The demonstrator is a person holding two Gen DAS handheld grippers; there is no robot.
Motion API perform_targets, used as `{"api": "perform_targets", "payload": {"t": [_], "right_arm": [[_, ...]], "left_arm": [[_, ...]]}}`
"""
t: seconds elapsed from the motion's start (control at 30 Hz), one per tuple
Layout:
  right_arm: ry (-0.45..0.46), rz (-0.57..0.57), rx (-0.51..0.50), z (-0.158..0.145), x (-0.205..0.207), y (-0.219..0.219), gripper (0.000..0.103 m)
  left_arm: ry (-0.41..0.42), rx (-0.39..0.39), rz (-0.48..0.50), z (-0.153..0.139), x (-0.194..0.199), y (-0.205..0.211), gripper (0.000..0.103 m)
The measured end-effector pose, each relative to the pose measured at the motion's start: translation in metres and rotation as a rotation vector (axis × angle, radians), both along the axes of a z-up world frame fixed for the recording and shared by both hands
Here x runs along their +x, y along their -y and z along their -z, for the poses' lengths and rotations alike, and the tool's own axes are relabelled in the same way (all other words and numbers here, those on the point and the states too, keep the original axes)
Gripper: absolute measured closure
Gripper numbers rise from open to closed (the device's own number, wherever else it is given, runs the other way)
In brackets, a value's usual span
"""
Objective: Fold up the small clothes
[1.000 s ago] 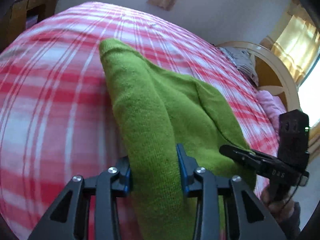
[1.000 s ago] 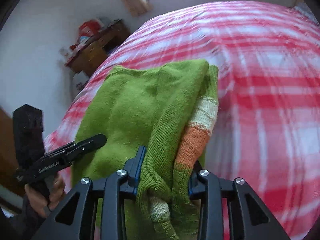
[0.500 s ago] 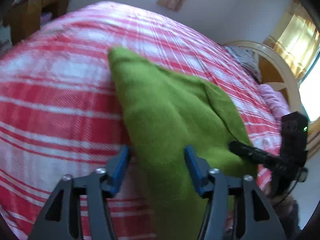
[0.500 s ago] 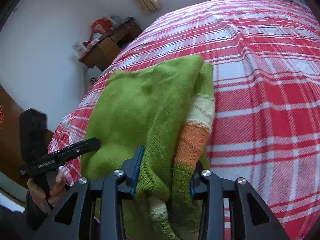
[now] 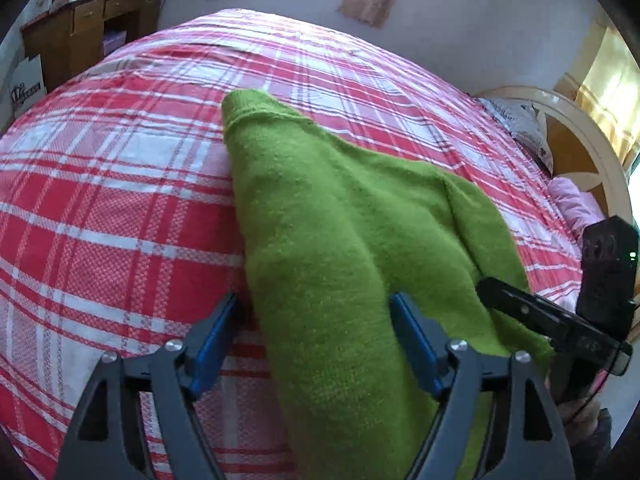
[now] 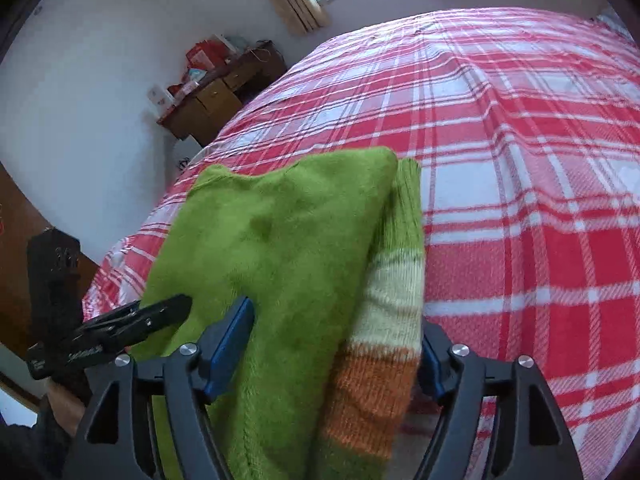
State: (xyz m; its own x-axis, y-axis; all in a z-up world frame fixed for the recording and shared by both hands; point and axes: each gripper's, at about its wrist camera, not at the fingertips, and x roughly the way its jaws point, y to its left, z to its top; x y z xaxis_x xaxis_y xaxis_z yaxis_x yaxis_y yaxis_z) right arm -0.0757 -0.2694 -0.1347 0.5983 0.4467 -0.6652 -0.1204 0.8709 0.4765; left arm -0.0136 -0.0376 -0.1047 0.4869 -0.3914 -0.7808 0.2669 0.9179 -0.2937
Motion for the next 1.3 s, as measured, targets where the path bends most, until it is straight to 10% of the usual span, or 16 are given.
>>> {"api": "perform_targets", "payload": {"t": [0.27, 0.63, 1.3], "right_arm": [[-0.017, -0.028, -0.053, -0.002, -0.003, -0.016, 0.038], [-0.012, 0.119, -0.020, -0.009, -0.040, -0.032, 0.060], [0.009, 0.033, -0.032, -0.025, -0.052, -0.101, 0.063]], "left_arm": [[0.055, 0.074, 0.016, -0.005, -0.005, 0.014, 0.027], [0.126, 0.134, 0.058, -0.018, -0.018, 0.021, 0.069], [0.081, 0.060, -0.045, -0.021, -0.021, -0.049, 0.068]]}}
